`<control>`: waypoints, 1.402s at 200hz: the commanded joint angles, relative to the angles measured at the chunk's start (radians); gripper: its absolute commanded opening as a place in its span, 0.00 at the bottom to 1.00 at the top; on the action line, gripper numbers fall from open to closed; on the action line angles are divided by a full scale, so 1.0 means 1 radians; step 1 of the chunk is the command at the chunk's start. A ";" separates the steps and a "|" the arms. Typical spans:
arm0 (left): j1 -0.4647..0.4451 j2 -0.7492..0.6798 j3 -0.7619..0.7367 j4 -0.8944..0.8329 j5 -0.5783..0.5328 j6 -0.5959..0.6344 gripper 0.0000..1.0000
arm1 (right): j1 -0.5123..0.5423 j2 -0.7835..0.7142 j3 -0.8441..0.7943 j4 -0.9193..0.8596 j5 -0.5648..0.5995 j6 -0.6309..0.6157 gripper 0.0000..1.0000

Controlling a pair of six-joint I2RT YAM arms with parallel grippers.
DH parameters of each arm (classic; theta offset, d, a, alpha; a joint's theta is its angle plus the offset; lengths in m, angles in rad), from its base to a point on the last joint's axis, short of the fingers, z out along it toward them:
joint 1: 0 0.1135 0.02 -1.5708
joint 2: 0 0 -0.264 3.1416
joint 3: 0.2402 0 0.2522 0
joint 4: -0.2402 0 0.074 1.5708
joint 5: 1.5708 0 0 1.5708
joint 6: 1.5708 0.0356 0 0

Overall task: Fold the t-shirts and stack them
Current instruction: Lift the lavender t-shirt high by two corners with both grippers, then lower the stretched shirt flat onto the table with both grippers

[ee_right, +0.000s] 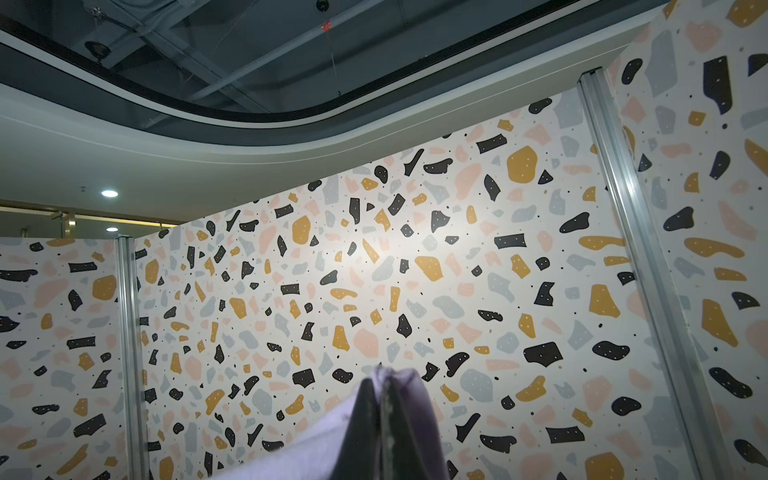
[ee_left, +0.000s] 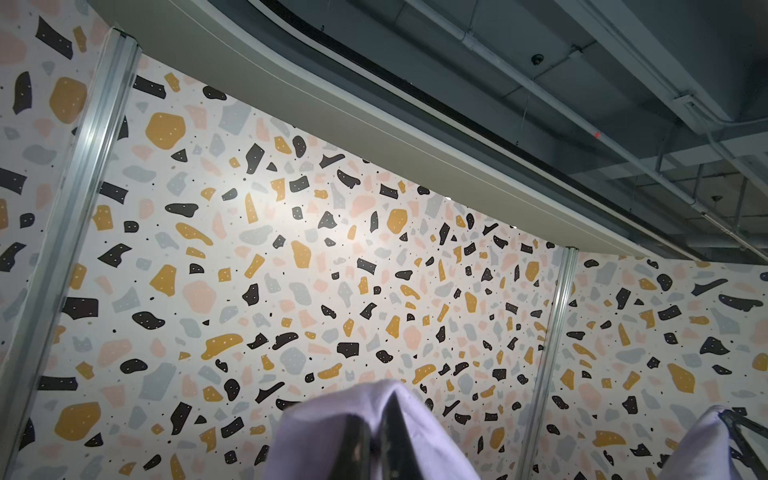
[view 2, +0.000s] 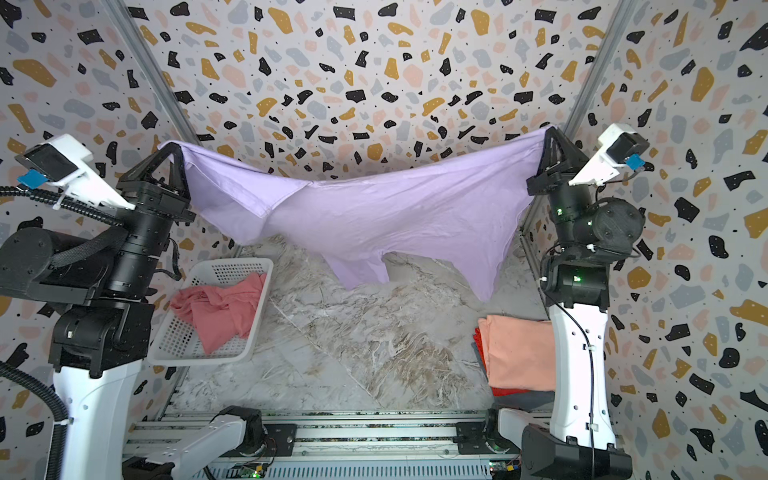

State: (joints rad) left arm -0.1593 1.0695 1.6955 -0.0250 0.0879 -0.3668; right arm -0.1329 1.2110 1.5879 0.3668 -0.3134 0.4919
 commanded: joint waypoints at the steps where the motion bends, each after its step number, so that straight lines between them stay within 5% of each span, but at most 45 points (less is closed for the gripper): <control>1: 0.002 0.096 -0.021 0.109 0.002 0.026 0.00 | 0.004 0.079 0.007 0.023 0.012 0.037 0.00; 35: 0.004 0.289 0.021 0.158 0.016 -0.053 0.00 | 0.040 0.214 0.040 0.018 -0.014 0.072 0.00; 89: 0.030 0.640 0.417 0.096 0.129 -0.160 0.00 | 0.063 0.502 0.350 -0.072 -0.102 0.091 0.00; 112: 0.047 0.696 0.613 0.016 0.144 -0.164 0.00 | 0.055 0.547 0.478 -0.098 -0.123 0.091 0.00; 135: 0.061 0.637 0.650 -0.062 0.127 -0.122 0.00 | 0.033 0.515 0.503 -0.104 -0.139 0.092 0.00; 166: 0.066 0.413 0.399 -0.130 0.082 -0.083 0.00 | 0.015 0.383 0.316 -0.157 -0.173 0.096 0.00; 189: 0.066 0.183 0.029 -0.129 0.076 -0.161 0.00 | 0.013 0.252 0.039 -0.210 -0.199 0.106 0.00; 209: 0.066 -0.009 -0.272 -0.191 0.071 -0.288 0.00 | 0.012 0.162 -0.160 -0.380 -0.184 0.056 0.00; 233: 0.065 -0.276 -0.685 -0.204 0.101 -0.582 0.00 | 0.012 0.128 -0.332 -0.677 -0.168 -0.044 0.00; 245: 0.064 -0.416 -0.809 -0.272 0.056 -0.678 0.32 | 0.019 0.154 -0.364 -0.844 -0.069 -0.066 0.05; 255: 0.065 -0.510 -0.846 -0.334 -0.008 -0.729 0.60 | 0.014 0.183 -0.366 -0.935 0.007 -0.063 0.26; 263: 0.064 -0.556 -0.850 -0.333 -0.033 -0.740 0.70 | 0.006 0.207 -0.348 -0.976 0.037 -0.056 0.40; 280: 0.066 -0.541 -0.807 -0.308 -0.044 -0.712 0.77 | 0.007 0.222 -0.305 -0.947 0.036 -0.045 0.46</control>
State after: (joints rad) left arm -0.0982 0.5694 0.8082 -0.4202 0.1066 -0.9901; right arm -0.1215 1.4525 1.2148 -0.4374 -0.3588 0.4683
